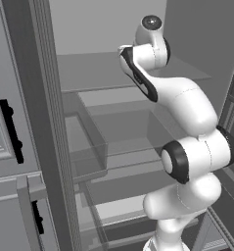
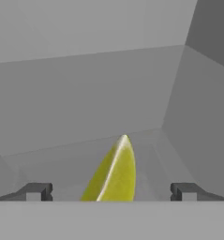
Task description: Place one lemon wedge and one chicken drumstick in each tupperware on the nearby counter, to pack two identical lunches.
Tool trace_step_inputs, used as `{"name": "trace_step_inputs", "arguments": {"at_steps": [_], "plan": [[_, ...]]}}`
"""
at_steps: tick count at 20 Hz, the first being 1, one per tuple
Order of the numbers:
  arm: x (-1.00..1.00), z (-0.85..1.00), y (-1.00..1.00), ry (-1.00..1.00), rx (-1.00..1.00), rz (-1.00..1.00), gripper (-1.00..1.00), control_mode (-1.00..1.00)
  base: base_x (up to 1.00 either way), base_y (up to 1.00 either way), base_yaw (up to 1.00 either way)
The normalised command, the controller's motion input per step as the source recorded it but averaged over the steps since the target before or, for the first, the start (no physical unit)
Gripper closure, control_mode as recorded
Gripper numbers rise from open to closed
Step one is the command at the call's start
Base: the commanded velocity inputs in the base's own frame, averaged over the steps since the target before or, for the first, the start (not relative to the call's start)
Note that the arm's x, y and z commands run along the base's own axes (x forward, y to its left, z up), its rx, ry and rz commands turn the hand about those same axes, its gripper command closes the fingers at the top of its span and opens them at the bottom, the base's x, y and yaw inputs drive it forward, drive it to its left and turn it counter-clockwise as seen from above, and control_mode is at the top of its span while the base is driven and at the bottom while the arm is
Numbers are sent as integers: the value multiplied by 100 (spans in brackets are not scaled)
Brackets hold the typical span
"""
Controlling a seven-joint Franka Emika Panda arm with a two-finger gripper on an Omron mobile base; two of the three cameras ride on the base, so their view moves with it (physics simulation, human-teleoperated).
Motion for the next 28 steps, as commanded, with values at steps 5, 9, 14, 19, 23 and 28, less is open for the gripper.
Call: {"name": "trace_step_inputs", "arguments": {"at_steps": [5,9,14,19,23,28], "plan": [[31,0,4,0,0,-1,-100,-100,0,0,0],[1,0,2,0,0,-1,-100,-100,0,0,0],[-17,-24,0,3,0,-4,-100,-100,0,0,0],[9,-32,0,4,0,-3,-100,-100,0,0,0],[34,-7,0,0,0,-3,-100,-100,0,0,0],[7,-5,0,0,0,-2,-100,-100,0,0,0]]}}
